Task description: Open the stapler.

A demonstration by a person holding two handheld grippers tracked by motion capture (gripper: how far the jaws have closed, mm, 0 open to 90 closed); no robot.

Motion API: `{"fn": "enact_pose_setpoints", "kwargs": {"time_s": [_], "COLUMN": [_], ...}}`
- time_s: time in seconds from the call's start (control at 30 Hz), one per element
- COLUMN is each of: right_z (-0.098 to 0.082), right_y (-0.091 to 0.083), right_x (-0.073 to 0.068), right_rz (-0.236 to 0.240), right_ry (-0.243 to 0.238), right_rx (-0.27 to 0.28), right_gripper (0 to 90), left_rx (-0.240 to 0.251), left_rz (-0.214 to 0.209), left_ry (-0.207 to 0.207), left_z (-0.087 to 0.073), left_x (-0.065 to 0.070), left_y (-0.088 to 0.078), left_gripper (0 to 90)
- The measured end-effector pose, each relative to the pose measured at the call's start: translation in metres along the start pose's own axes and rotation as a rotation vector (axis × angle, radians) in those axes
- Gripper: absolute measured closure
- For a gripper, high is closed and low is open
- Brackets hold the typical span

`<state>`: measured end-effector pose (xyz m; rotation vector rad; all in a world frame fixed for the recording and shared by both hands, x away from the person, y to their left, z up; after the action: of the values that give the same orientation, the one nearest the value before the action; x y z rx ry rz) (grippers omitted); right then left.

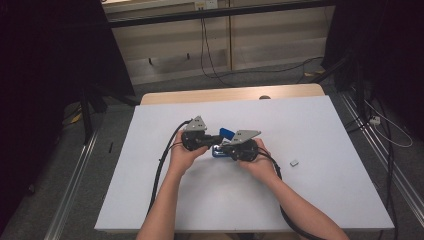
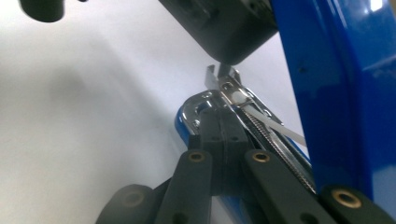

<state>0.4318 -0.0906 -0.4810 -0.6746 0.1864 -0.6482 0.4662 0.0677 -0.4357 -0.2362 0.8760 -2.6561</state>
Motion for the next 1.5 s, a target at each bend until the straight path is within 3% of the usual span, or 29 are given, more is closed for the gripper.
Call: {"fn": "enact_pose_setpoints", "kwargs": {"time_s": [0.13,0.23,0.43,0.6,0.77,0.97,1.2,1.33,1.5], "right_z": [0.005,0.008,0.004,0.006,0.005,0.004,0.004,0.004,0.006], "right_y": [-0.005,-0.007,-0.003,-0.003,-0.003,-0.004,-0.005,-0.003,-0.002], "right_x": [0.001,0.003,0.001,-0.002,-0.002,-0.001,-0.001,-0.002,-0.002], "right_rz": [-0.037,-0.087,-0.122,-0.154,-0.161,-0.163,-0.161,-0.157,-0.155], "right_ry": [0.074,0.083,0.116,0.117,0.101,0.104,0.098,0.094,0.117], "right_rx": [0.082,0.1,0.12,0.137,0.131,0.13,0.124,0.122,0.135], "right_gripper": [90.0,90.0,90.0,90.0,90.0,90.0,90.0,90.0,90.0], "left_rx": [0.008,0.009,0.014,0.015,0.01,-0.032,-0.008,0.026,0.038], "left_rz": [-0.004,-0.001,-0.004,-0.004,-0.005,-0.019,0.042,0.034,0.042], "left_ry": [0.003,0.002,0.0,-0.001,-0.028,-0.045,-0.097,-0.091,-0.049], "left_z": [0.0,0.001,0.0,-0.001,-0.005,-0.011,-0.01,-0.008,-0.001], "left_x": [-0.002,-0.002,-0.002,-0.004,-0.006,-0.007,-0.014,-0.015,-0.012], "left_y": [-0.002,-0.002,-0.001,-0.002,-0.004,0.005,0.005,0.005,0.001], "left_gripper": [89.7,89.7,89.7,89.5,89.5,89.5,89.5,89.5,89.7]}}
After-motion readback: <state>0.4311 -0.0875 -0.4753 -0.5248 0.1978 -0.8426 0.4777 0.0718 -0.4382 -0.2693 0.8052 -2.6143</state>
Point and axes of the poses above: each handheld gripper's, and its own axes: y roughly forward along the jaws, z roughly out of its top, x roughly to its right, the point moved 3 cm from there along y, roughly forward along the jaws, and after that the axes turned 7 degrees about -x, right-handed, at the moved point
